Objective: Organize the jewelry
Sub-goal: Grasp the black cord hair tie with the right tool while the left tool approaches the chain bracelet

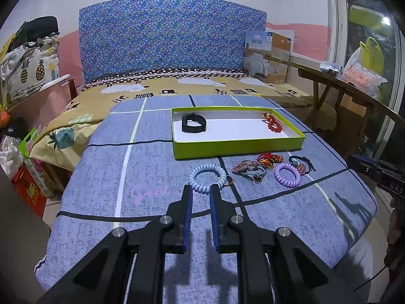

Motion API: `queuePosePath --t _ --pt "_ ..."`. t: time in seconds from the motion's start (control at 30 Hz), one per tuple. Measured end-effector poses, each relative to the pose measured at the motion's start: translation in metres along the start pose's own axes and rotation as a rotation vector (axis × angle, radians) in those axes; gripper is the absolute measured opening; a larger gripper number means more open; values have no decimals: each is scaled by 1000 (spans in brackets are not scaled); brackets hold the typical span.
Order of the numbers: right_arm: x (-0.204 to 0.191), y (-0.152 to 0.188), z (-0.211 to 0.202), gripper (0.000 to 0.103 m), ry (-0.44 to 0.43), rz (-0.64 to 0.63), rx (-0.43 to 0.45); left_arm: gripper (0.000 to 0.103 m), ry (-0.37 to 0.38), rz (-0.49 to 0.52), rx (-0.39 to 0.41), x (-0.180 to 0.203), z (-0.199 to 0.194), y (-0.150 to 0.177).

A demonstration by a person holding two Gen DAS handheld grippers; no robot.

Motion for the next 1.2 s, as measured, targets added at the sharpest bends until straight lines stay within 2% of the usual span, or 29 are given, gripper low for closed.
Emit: queuePosePath --t 0.3,0.73,1.2 --pt "-2 7 24 23 -18 -16 -53 26 -2 -5 -34 0 21 4" --pt "2 17 70 23 -34 -52 -144 26 -16 -5 -146 -6 71 10" --pt "3 25 99 23 -42 -84 -236 27 113 32 -131 29 80 -6"
Point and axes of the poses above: each gripper's, at about its wrist camera, not at the fingertips, and z roughly the way its jaws point, x to its right, y to its underside, the point moved 5 cm from there along z, roughly the way its jaws point, and after that the axes turned 13 degrees about x, right-handed, at the moved point
